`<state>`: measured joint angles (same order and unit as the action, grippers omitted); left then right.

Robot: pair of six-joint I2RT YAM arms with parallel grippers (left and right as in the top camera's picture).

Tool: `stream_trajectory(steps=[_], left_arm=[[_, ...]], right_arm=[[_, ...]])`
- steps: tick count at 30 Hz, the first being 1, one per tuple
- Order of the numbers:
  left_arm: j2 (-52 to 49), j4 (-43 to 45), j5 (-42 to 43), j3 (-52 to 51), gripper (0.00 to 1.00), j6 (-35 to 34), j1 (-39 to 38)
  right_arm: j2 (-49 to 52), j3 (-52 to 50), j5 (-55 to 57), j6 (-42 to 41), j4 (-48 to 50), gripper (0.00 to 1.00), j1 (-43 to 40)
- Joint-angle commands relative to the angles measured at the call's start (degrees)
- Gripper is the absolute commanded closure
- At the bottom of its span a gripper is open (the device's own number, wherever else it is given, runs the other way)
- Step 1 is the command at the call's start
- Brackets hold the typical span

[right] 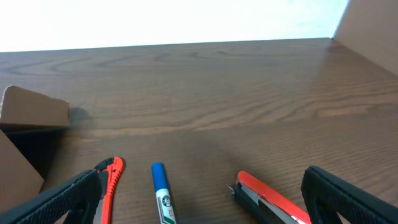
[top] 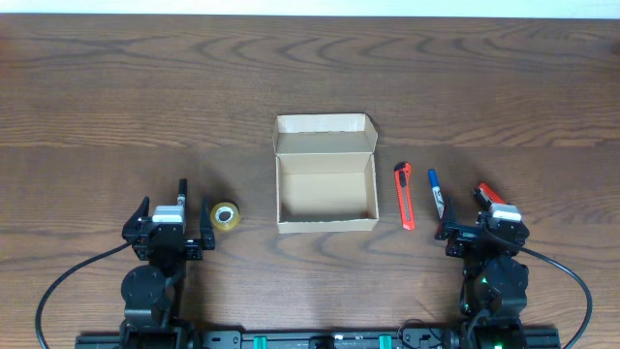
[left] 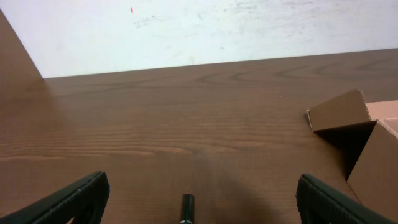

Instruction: Pack container

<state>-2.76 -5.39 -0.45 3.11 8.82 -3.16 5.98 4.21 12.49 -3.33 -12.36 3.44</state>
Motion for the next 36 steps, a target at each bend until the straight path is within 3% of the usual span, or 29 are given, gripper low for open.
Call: stream_trajectory(steps=[1,9,15,18,27,32,36], left_arm=[[0.63,-0.59,-1.01,-2.01,0.05,-0.48,0.24],[0.63,-0.59,-1.01,-2.01,0.05,-0.48,0.24],[0.63,-0.59,-1.01,-2.01,0.05,-0.48,0.24],[0.63,-0.59,-1.01,-2.01,0.05,-0.48,0.24],[0.63,-0.59,-1.01,-2.01,0.05,-0.48,0.24],[0.63,-0.59,-1.01,-2.01,0.05,-0.48,0.24],[0.63,-0.59,-1.01,-2.01,0.05,-0.48,0.24]], right_arm=[[-0.46,-0.28,0.57,-0.92,0.17,0.01,-0.46],[5.31,2.29,-7.89,-0.92,2.12,0.01,-0.83],[28.44,18.14,-13.22,2.03,-0.96,0.01,-2.21],[41.59,31.52,-16.02,2.78,-9.9,0.01,-2.29],[71.14,75.67,-22.82,2.75,-54.38,0.01,-1.46],[75.69,78.84,-29.94,1.49,-61.18,0.01,-1.18],[76.15,77.0,-24.48,1.68,-61.46,0.01,-0.28]])
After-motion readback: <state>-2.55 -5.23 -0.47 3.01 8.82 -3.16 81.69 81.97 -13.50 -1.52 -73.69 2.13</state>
